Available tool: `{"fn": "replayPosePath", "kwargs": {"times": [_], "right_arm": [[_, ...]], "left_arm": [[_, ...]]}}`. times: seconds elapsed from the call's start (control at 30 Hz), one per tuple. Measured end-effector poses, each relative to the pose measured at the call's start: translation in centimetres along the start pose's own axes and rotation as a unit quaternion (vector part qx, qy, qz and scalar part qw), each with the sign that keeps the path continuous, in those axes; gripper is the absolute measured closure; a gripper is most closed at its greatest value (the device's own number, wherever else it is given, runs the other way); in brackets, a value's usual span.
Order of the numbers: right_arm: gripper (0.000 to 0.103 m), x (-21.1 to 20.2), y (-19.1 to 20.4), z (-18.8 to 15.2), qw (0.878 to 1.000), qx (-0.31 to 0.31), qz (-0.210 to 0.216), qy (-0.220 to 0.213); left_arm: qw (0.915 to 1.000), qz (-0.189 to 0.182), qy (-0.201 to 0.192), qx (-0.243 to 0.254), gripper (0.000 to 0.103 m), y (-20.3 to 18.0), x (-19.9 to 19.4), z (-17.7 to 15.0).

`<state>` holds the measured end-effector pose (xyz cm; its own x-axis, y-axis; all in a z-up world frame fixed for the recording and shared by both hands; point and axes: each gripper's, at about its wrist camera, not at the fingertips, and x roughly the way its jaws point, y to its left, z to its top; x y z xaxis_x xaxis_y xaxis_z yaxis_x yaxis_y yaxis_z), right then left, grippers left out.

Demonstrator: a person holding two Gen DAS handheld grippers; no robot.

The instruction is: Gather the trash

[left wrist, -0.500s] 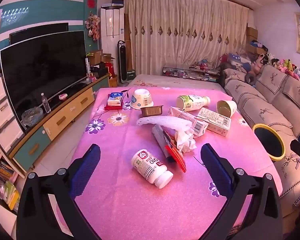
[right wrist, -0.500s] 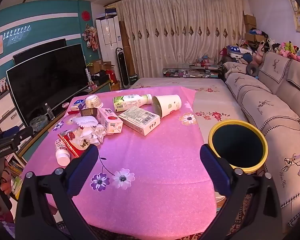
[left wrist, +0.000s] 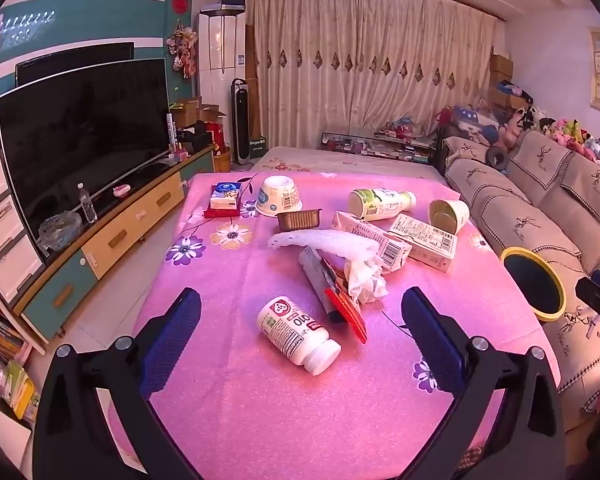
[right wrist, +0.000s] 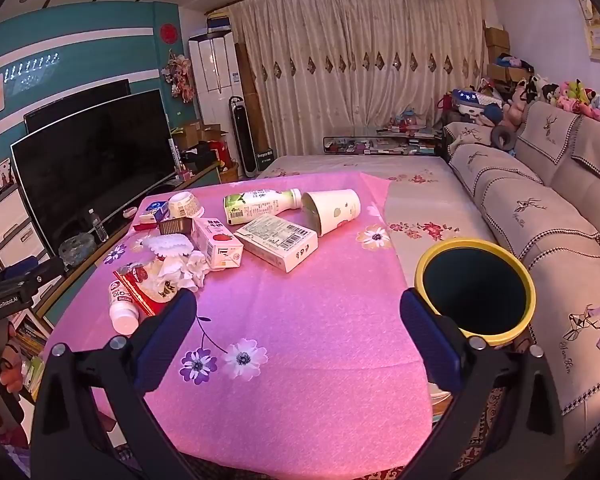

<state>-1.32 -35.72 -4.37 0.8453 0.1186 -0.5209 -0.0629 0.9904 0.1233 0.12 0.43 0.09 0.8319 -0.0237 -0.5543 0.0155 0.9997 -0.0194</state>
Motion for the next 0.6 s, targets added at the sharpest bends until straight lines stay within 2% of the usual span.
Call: {"fn": "replayPosePath", "kwargs": {"times": [0.6], "right_arm": [[0.006,0.47,0.22,0.60,1.000,-0.001,0.001,0.005]], "left_arm": [[1.0000,-0.005,0.006,0.000,0.004,-0.19,0.33,-0.18]]}}
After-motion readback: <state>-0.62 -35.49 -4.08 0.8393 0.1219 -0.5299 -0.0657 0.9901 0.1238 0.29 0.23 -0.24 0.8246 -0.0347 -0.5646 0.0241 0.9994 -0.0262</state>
